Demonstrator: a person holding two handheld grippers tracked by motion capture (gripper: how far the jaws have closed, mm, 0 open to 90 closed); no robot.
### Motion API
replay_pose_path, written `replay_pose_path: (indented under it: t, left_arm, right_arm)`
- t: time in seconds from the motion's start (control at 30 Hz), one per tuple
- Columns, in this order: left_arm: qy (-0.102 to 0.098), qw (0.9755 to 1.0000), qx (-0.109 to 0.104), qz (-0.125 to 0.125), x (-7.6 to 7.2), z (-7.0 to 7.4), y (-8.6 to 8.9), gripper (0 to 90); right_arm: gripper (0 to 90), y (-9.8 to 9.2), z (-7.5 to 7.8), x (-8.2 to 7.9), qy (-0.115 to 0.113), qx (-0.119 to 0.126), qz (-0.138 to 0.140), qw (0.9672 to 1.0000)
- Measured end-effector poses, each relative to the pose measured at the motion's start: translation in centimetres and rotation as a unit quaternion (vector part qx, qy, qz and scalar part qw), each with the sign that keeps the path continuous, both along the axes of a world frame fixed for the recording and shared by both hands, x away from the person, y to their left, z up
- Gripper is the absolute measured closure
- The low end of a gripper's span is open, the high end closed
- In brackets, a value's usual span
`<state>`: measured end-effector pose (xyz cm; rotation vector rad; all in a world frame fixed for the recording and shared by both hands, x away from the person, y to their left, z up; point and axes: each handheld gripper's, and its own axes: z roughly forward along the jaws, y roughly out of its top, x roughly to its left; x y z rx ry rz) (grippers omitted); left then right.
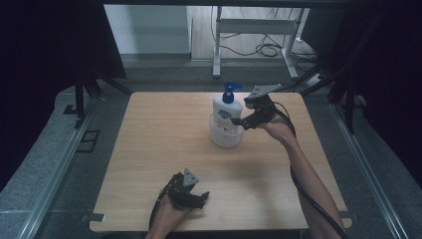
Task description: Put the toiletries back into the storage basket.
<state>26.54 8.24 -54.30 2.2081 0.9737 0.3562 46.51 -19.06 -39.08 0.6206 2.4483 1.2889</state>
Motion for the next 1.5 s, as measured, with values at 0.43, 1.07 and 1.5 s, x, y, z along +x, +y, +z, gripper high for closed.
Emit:
replay_pose_path:
  t: [0.43,1.07,1.5]
  left_arm:
    - [0.0,1.0,-0.001,0.001,0.0,0.0,0.0,12.6]
    - [0.001,1.0,0.0,0.001,0.0,0.0,0.0,12.7]
    - [0.001,1.0,-0.002,0.002,0.0,0.0,0.0,12.7]
  right_arm:
    - [0.0,-0.9,-0.4,-1.9,0.001,-0.007,-0.007,1.0]
    - [0.0,-2.2,-1.0,-5.0,-0.001,-0.027,-0.012,0.9996]
    - [0.0,-3.2,-2.1,-7.2,0.009,-0.026,-0.02,0.9994]
